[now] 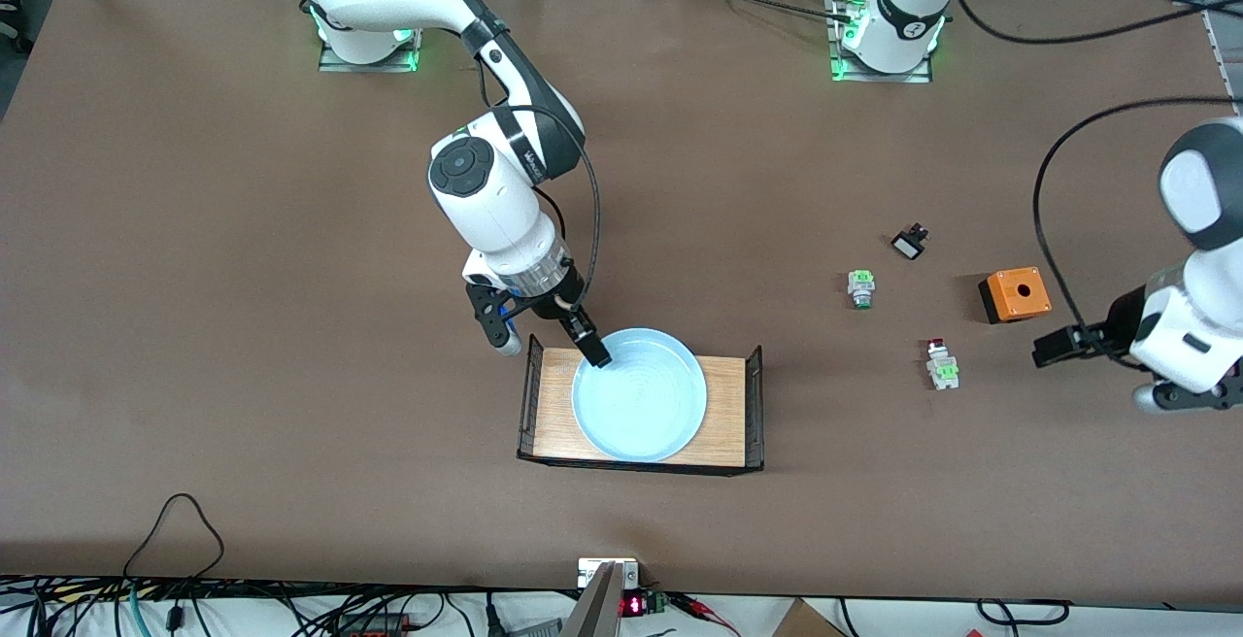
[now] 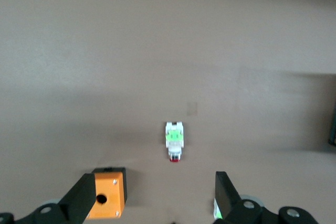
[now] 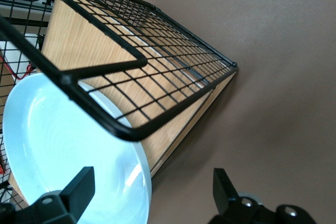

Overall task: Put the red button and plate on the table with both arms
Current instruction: 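Grip the plate rim with the right gripper while the left gripper withdraws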

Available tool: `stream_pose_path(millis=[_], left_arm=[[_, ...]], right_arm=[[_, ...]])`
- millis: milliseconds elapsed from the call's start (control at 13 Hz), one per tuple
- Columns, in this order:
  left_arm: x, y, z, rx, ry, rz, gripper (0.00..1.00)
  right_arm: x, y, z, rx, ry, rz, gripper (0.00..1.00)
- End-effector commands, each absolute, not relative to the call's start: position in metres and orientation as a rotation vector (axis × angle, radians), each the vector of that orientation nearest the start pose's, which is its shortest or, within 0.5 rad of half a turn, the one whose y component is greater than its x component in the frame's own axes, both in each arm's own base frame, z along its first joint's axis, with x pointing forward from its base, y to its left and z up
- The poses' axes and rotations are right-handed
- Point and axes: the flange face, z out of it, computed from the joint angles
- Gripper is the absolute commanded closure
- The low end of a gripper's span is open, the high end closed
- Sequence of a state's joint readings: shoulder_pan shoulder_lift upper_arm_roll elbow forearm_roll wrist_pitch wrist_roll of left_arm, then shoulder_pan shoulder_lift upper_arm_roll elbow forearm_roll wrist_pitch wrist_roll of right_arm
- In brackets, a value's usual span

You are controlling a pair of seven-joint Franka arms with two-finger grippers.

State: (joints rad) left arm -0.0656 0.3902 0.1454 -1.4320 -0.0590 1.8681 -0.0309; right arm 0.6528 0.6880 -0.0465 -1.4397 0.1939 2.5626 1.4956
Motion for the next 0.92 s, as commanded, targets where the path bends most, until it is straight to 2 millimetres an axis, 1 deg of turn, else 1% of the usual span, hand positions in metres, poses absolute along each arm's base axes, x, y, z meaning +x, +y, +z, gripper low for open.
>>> stream_pose_path(millis=[0, 154, 231, 385, 462, 538, 615, 692, 769, 846], left_arm=[[0.647, 0.020, 0.531, -3.122, -0.159, -0.027, 0.00], [0.626, 0.013, 0.570, -3.114, -0.126, -0.045, 0.00], [0.616, 0.009, 0.584, -3.112, -0.110, -0.036, 0.00], [0.597, -0.001, 0.609, -3.107, -0.078, -0.045, 0.00], [0.588, -0.004, 0.619, -3.105, -0.071, -0.043, 0.00], [0.581, -0.004, 0.626, -3.104, -0.072, -0.033, 0.00], [0.574, -0.007, 0.633, -3.103, -0.061, -0.024, 0.00], [0.569, -0.001, 0.639, -3.103, -0.069, -0.026, 0.00], [0.565, 0.000, 0.642, -3.103, -0.070, -0.019, 0.00], [0.564, -0.001, 0.644, -3.103, -0.068, -0.016, 0.00]], right_arm=[[0.623, 0.442, 0.335, -2.340, 1.319, -0.164, 0.24], [0.623, 0.442, 0.335, -2.340, 1.319, -0.164, 0.39], [0.623, 0.442, 0.335, -2.339, 1.321, -0.163, 0.43], [0.623, 0.442, 0.335, -2.340, 1.319, -0.164, 0.44], [0.623, 0.442, 0.334, -2.340, 1.321, -0.162, 0.44], [0.623, 0.442, 0.334, -2.340, 1.321, -0.162, 0.46], [0.623, 0.442, 0.332, -2.342, 1.324, -0.159, 0.55], [0.623, 0.442, 0.333, -2.344, 1.321, -0.161, 0.66], [0.622, 0.443, 0.333, -2.349, 1.317, -0.164, 0.77], [0.622, 0.443, 0.333, -2.353, 1.313, -0.167, 0.83]])
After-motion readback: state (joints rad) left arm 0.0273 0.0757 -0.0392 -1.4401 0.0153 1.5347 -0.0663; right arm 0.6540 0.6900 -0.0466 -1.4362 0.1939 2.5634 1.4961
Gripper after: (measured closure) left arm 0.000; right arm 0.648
